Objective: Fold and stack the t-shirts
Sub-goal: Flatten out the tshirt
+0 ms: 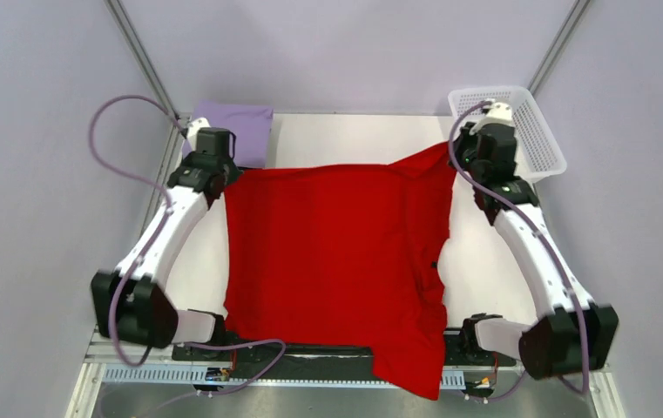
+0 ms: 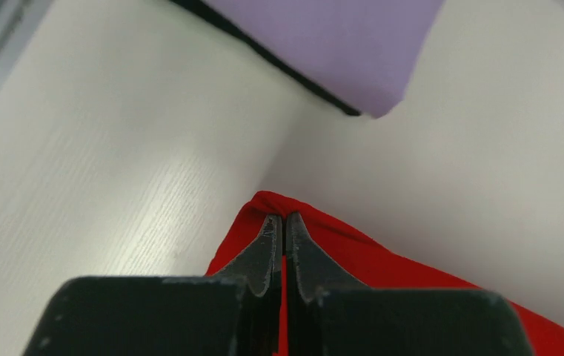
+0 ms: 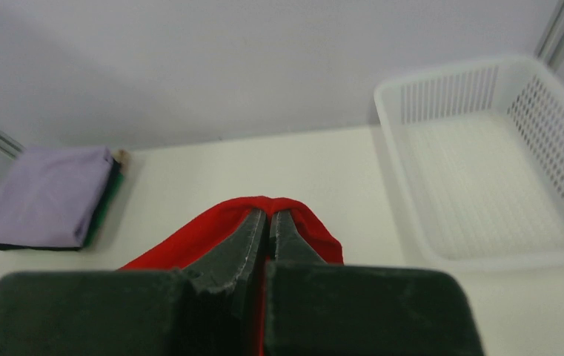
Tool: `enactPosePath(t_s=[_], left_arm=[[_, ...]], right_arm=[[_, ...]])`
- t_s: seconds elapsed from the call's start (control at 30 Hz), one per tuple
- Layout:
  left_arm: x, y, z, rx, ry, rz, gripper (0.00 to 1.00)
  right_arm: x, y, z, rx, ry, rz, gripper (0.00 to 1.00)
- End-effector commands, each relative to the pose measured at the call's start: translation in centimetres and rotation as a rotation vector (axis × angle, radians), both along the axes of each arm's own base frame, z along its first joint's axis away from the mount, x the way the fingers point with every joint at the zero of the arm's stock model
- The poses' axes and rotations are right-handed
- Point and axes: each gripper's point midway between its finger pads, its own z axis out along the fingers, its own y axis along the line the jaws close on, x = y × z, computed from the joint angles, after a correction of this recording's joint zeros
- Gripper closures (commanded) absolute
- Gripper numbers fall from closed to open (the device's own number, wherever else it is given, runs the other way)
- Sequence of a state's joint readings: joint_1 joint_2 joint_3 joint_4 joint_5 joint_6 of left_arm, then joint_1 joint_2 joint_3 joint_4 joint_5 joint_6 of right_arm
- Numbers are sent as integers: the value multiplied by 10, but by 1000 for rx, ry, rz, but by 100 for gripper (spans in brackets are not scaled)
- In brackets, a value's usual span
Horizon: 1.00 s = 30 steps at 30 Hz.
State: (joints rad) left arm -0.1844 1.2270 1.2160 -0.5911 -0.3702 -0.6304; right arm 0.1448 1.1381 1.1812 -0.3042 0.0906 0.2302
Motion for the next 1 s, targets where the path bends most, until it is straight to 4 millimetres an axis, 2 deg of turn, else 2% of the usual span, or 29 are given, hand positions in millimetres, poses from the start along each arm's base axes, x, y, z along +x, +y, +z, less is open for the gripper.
enactPosePath(t_s=[0.0,0.03,0.07,0.1,0.13,0.17,0.2,0.23,0.47,0.53,0.57,0.6,0.63,0.67,0.7,0.73,0.77,0.8,0.87,0.9,0.93,0.97], left_arm=[[58,14,-77,25,86,99,100],[68,11,-109,23,164,75,100],[81,7,-111,12,163,63,100],[88,7,-135,26,217,59,100],[99,7,-135,30,212,63,100],[104,7,-154,42,253,61,100],[112,7,-152,44,248,60,100],[115,6,-164,49,274,58,100],[135,3,-173,49,277,51,100],[139,3,-173,52,277,52,92],[142,3,-173,54,275,55,84],[144,3,-172,53,272,57,80],[149,2,-170,48,263,57,71],[151,1,-172,44,265,57,55],[154,0,-167,38,260,54,45],[155,-1,-165,30,259,57,26],[155,-2,-160,25,257,57,16],[155,-3,-153,17,245,58,4],[154,-4,-139,7,220,54,1],[150,-5,-136,0,219,46,0],[147,-7,-123,-11,199,38,0],[139,-13,-124,-33,219,3,0]], right_arm=[[56,-5,-56,17,24,-58,100],[72,-3,-79,10,65,-53,100],[83,-1,-93,1,96,-49,100],[93,0,-105,-5,124,-48,100],[103,1,-112,-9,142,-45,100],[111,4,-122,-13,166,-38,100],[117,5,-133,-17,193,-34,100],[123,6,-143,-20,214,-31,100],[150,9,-177,-18,299,-41,94],[157,10,-184,-13,310,-46,92],[160,10,-187,-16,313,-49,92],[164,8,-189,-22,313,-59,92],[170,7,-192,-29,317,-72,92],[174,6,-194,-35,328,-80,90],[179,5,-196,-37,339,-87,82],[183,6,-195,-36,349,-87,66],[185,7,-194,-37,361,-80,45],[186,9,-191,-35,367,-73,34],[183,13,-188,-28,375,-52,6],[179,16,-186,-19,378,-33,1],[173,20,-187,-2,387,-13,0],[166,25,-187,21,394,5,0]])
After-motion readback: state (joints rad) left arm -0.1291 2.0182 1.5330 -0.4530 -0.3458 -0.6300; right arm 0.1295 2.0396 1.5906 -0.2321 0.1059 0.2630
